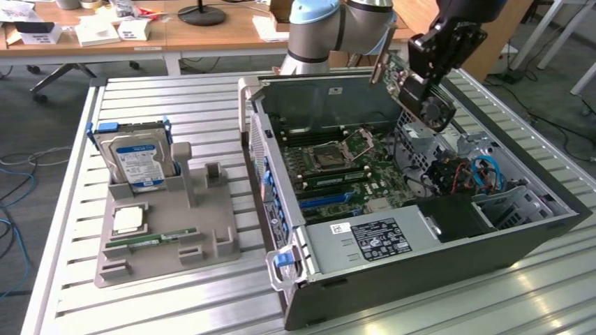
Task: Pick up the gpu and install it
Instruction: 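Insert the gpu into the slot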
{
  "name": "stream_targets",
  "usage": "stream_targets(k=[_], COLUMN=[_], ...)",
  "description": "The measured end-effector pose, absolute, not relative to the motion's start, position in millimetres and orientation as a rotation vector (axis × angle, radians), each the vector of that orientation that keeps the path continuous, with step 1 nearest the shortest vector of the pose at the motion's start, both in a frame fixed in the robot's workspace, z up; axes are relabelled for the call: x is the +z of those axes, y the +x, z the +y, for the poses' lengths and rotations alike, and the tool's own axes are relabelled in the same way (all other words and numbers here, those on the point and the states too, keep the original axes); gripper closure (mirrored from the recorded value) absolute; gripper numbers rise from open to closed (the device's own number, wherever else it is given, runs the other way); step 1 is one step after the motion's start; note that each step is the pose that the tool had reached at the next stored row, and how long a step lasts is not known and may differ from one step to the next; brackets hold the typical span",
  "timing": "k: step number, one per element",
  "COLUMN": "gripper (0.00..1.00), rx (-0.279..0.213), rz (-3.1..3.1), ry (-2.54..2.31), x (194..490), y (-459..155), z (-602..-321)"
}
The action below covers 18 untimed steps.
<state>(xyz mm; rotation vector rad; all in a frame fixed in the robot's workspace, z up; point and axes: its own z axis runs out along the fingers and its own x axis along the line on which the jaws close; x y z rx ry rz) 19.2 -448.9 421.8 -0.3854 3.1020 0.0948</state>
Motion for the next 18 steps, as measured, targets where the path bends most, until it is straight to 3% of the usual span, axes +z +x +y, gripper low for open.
stream_targets(k=[18], gripper=[0.74], rx=[0.097], rz=[3.007], ry=[-0.888], x=[420.4], y=[19.2], z=[-448.9])
